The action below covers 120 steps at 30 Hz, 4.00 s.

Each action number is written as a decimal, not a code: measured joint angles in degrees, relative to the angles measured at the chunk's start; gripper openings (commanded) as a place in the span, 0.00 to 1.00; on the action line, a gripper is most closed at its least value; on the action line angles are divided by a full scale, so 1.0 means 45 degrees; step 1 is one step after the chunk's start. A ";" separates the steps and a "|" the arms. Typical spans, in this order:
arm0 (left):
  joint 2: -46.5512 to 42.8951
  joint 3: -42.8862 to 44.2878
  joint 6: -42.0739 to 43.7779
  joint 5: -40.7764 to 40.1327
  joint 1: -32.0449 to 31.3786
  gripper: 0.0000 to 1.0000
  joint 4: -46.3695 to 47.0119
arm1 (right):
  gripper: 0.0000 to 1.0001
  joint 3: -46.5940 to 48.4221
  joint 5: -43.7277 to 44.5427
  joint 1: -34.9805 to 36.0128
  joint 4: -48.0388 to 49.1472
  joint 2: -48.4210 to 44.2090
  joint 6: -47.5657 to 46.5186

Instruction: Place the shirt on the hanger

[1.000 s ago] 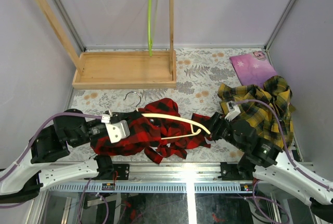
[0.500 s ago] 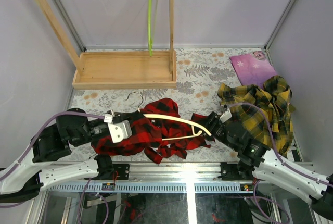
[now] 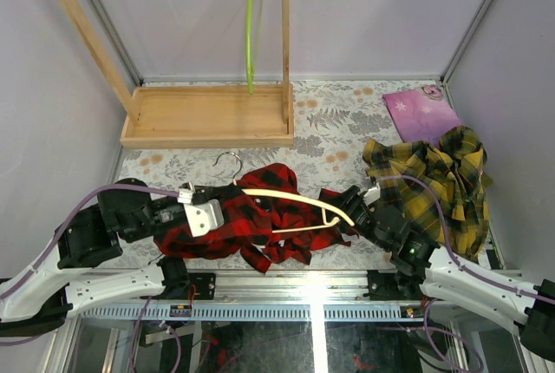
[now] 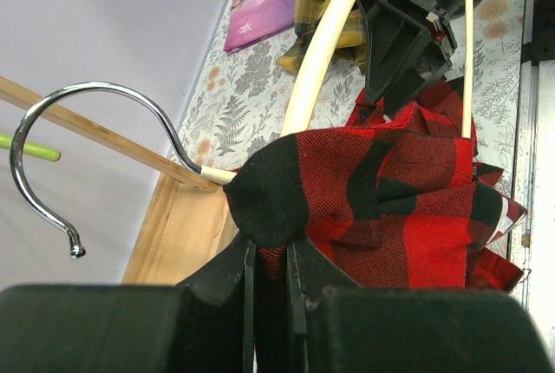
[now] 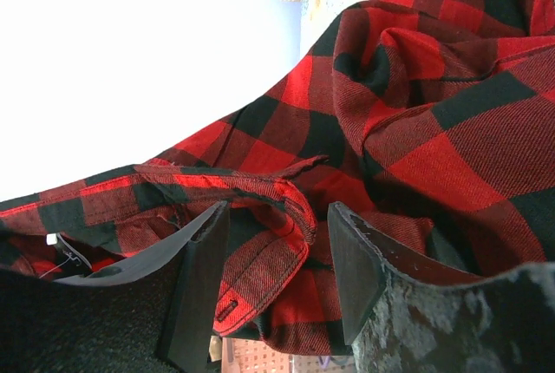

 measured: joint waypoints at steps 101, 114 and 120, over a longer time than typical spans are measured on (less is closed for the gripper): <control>0.0359 -0.0136 0.0306 -0.1982 -0.0078 0.00 0.0437 | 0.00 1.1011 0.2210 0.0554 -1.3746 -0.1423 -0.7354; 0.0850 -0.0272 0.0753 -0.4022 -0.0083 0.00 0.0981 | 0.00 1.2716 0.2244 0.0554 -1.4955 0.0753 -0.8922; 0.0942 -0.0277 0.1137 -0.4765 -0.0087 0.00 0.1161 | 0.00 1.2716 0.2467 0.0554 -1.4863 0.1375 -0.9258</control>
